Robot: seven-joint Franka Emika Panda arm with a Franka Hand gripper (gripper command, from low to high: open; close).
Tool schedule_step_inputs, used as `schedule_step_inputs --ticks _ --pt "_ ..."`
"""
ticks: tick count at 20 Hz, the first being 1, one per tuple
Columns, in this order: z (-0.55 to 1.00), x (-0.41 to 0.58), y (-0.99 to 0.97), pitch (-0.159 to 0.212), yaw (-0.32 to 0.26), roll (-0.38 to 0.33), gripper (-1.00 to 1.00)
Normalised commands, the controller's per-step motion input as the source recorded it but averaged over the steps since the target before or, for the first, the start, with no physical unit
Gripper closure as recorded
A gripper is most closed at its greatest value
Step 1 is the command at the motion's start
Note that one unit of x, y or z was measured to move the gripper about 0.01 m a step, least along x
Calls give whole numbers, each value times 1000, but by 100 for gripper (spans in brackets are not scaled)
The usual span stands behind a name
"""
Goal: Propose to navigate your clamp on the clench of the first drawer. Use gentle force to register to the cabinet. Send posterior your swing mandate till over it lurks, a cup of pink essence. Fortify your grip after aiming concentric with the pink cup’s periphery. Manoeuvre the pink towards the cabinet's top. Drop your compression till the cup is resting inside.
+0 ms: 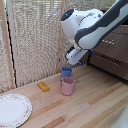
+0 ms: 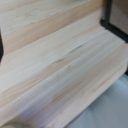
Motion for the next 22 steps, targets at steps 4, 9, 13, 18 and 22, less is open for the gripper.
schedule_step_inputs --ticks 4,9,13,18,22 --pt "0 476 84 72 -196 257 -100" --pt "-71 594 83 56 -141 141 -100" --pt "-207 379 96 54 -95 98 -100" --pt "-199 77 252 69 -92 106 -100" --pt "-254 7 224 62 -77 94 -100"
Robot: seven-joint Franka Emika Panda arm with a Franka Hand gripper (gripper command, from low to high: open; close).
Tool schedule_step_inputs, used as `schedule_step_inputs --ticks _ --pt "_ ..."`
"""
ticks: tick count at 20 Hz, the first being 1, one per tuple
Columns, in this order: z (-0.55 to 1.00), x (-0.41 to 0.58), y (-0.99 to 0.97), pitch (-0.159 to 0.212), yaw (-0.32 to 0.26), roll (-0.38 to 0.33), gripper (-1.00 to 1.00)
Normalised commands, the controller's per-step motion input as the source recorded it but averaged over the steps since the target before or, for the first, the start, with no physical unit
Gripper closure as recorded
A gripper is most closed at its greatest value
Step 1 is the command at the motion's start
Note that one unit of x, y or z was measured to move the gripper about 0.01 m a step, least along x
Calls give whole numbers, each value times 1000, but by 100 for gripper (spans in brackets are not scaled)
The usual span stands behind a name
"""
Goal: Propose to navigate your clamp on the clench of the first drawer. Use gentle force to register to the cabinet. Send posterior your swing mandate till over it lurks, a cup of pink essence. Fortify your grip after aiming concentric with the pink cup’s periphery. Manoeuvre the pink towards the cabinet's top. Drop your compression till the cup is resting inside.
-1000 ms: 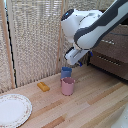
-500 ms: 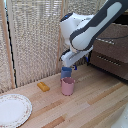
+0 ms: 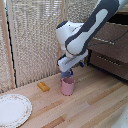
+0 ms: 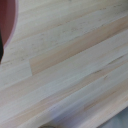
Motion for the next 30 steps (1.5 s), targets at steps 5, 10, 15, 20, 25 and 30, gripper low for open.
schedule_step_inputs --ticks 5,10,15,20,25,30 --pt "-502 98 -13 4 -68 68 -100" --pt "-548 263 -107 0 -60 115 -100" --pt "-385 95 -132 -26 -60 124 -100" --pt "-58 0 -41 8 -18 21 100" --pt "-3 -5 -12 11 0 28 100" --pt "-1 -6 0 -2 0 10 100"
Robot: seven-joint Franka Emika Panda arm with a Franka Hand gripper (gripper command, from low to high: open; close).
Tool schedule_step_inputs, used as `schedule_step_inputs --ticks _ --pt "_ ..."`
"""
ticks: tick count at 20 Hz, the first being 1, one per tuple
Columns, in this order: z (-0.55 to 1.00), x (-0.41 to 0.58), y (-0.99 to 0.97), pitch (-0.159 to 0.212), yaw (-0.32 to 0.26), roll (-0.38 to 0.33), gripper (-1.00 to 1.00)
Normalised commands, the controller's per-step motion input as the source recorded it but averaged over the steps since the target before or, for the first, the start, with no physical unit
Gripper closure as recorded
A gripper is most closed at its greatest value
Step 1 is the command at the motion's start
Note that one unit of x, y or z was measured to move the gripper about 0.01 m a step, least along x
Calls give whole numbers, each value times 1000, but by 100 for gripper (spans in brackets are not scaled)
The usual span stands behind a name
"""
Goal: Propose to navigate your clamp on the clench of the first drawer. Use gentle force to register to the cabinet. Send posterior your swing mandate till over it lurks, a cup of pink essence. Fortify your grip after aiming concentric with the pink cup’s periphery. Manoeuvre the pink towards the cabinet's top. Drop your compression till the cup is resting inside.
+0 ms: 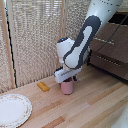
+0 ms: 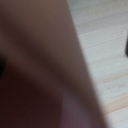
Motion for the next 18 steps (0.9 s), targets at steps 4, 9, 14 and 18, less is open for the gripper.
schedule_step_inputs --ticks 4,9,14,18 --pt "0 -10 2 -4 -6 3 100" --pt "35 -27 -16 -31 -11 31 100" --pt "362 -129 -31 -39 -23 138 100" --pt "596 -27 -56 -26 -129 191 100"
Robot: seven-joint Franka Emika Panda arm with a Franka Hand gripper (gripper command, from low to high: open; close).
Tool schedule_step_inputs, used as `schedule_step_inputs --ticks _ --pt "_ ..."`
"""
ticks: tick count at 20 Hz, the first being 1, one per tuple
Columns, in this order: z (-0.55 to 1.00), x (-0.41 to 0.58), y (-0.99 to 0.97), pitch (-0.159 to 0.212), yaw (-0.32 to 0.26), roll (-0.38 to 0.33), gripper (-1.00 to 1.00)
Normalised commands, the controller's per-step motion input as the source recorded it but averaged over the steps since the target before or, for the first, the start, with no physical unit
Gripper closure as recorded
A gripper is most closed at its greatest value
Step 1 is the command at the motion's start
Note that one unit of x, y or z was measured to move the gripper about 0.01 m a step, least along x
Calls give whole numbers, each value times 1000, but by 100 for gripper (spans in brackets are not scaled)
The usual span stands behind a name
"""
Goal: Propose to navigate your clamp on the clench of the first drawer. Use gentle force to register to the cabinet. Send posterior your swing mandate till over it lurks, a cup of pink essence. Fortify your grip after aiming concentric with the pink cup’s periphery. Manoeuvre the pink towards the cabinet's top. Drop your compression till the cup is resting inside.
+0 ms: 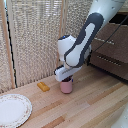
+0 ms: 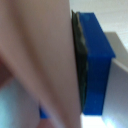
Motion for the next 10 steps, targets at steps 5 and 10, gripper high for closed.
schedule_step_inputs --ticks 5,10 --pt "556 78 37 -17 -265 68 100" --pt "641 216 97 0 -270 -55 100"
